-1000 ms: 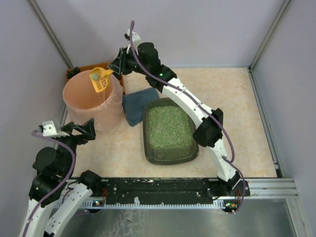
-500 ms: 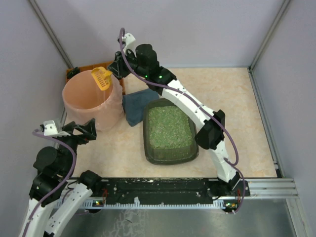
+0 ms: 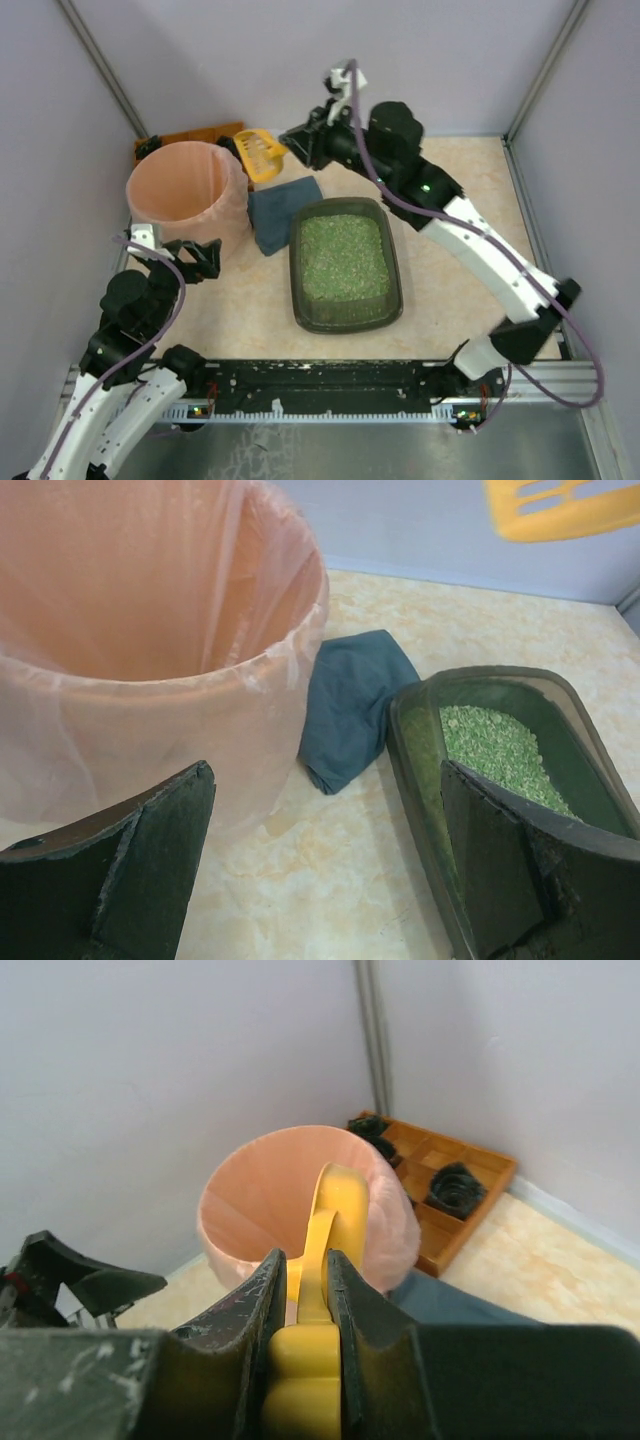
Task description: Clean the litter box
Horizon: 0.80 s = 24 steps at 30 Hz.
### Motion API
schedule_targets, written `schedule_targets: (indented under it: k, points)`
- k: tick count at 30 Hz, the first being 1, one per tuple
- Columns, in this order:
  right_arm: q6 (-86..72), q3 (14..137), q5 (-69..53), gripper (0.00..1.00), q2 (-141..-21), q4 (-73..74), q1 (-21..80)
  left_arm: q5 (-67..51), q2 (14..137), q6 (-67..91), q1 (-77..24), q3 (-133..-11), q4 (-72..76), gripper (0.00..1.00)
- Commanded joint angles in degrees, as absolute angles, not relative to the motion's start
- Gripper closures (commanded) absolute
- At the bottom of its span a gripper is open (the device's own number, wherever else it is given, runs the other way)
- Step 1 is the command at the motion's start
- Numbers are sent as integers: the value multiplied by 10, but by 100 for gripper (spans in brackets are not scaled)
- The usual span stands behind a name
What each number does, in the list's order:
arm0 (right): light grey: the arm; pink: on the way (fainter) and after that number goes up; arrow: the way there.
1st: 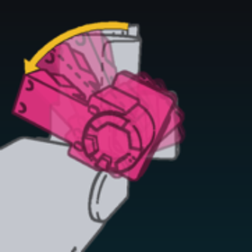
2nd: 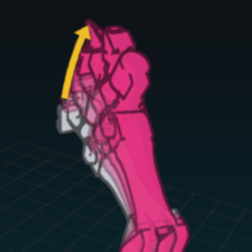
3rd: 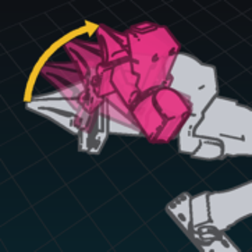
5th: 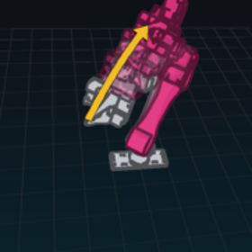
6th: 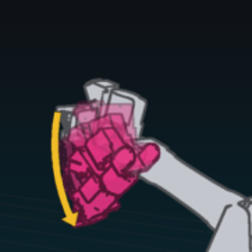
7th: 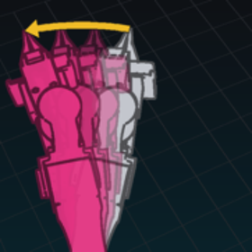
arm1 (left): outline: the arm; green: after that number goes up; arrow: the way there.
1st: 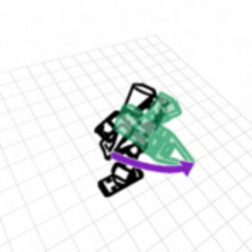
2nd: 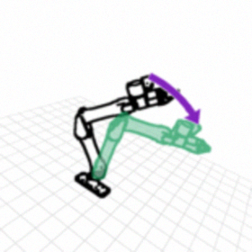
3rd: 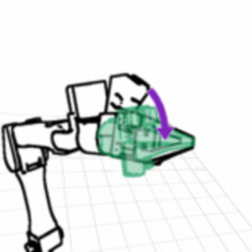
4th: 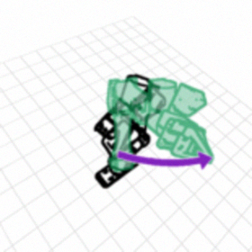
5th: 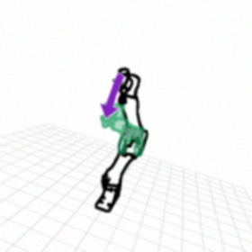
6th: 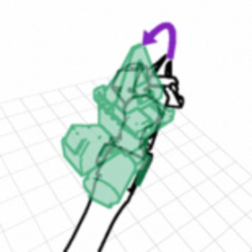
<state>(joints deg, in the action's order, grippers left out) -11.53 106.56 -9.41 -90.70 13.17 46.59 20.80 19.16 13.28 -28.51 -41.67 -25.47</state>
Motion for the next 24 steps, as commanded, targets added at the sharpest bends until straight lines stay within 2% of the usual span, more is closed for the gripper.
schedule_targets:
  k: [1, 6, 13, 19, 24]
  points:
    - [-119, 961, -9, 100, -773, 151, 433, 156, 212, 133, -283, -402, -210, 2]
    - [-139, 865, 45, 100, -677, 243, 385, 134, 234, 135, -283, -390, -182, 2]
    - [-169, 774, 71, 100, -653, 327, 370, 90, 279, 134, -283, -390, -159, 2]
    - [-193, 719, 27, 100, -684, 300, 333, 30, 316, 131, -283, -396, -159, 5]
    - [-250, 636, -64, 100, -710, 191, 260, 7, 337, 128, -283, -401, -165, 6]
